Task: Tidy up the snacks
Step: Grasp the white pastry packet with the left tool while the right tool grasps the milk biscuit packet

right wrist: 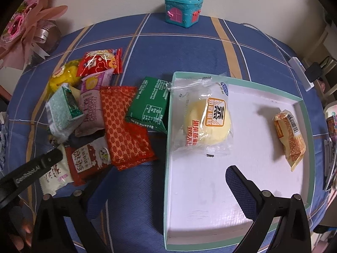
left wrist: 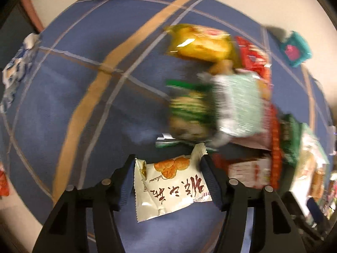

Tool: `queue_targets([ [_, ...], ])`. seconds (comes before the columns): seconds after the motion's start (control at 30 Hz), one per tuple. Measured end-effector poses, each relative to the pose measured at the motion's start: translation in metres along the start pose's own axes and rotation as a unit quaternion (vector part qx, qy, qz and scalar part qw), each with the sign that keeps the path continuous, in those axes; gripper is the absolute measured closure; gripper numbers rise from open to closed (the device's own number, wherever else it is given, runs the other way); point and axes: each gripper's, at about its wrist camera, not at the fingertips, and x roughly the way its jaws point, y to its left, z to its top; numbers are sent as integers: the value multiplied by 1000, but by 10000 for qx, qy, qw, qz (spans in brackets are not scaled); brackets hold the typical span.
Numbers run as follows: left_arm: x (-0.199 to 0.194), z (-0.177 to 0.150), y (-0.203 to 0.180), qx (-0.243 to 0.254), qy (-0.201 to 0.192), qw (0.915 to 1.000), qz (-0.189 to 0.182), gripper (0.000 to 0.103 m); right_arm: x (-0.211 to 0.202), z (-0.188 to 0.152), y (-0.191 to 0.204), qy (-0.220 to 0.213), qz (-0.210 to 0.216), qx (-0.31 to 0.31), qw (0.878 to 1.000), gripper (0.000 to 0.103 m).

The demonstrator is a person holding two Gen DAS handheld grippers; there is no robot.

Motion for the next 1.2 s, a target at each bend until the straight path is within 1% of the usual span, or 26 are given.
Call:
queue_targets([
  [0.1, 3, 1, 16, -180, 22, 9998, 28, 39, -3, 1, 5, -34, 75, -35, 10000, 0],
  [0.2, 2, 3, 29, -243, -16, 9996, 123, 39, -7, 3, 15, -94, 218, -140, 9996, 0],
  [0.37, 0, 5, 52, -440, -8, 9990, 29, 36, -11, 4, 42, -169, 629, -400, 9971, 1],
  [0.43, -2, 7, 58, -474, -59, 9988, 49, 34, -11, 6, 55, -184, 774, -526, 9954, 5],
  [0.5, -4, 10, 69, -545, -86, 9985, 25, 34, -11, 7, 65, -202, 833, -660, 9941, 13],
  [0.57, -6, 13, 82, -628, -95, 9980, -9, 33, -10, 8, 73, -202, 942, -740, 9926, 18],
  [0.67, -5, 17, 92, -701, -90, 9975, -64, 33, -7, 9, 83, -156, 1072, -827, 9907, 24],
  [0.8, -1, 21, 106, -758, 0, 9969, -205, 32, 0, 10, 91, -100, 1119, -942, 9892, 25],
  [0.93, 5, 23, 111, -680, 95, 9972, -293, 32, 8, 12, 96, -31, 1126, -947, 9891, 25],
  [1.03, 9, 23, 111, -618, 187, 9971, -404, 31, 17, 12, 94, -9, 952, -928, 9911, 26],
  [1.07, 10, 22, 108, -604, 213, 9971, -415, 31, 20, 13, 92, 15, 959, -875, 9915, 26],
  [1.13, 13, 22, 107, -550, 285, 9971, -447, 24, 21, 14, 91, 12, 984, -853, 9915, 26],
  [1.2, 15, 22, 107, -523, 321, 9967, -522, 22, 20, 14, 93, -29, 945, -930, 9912, 25],
])
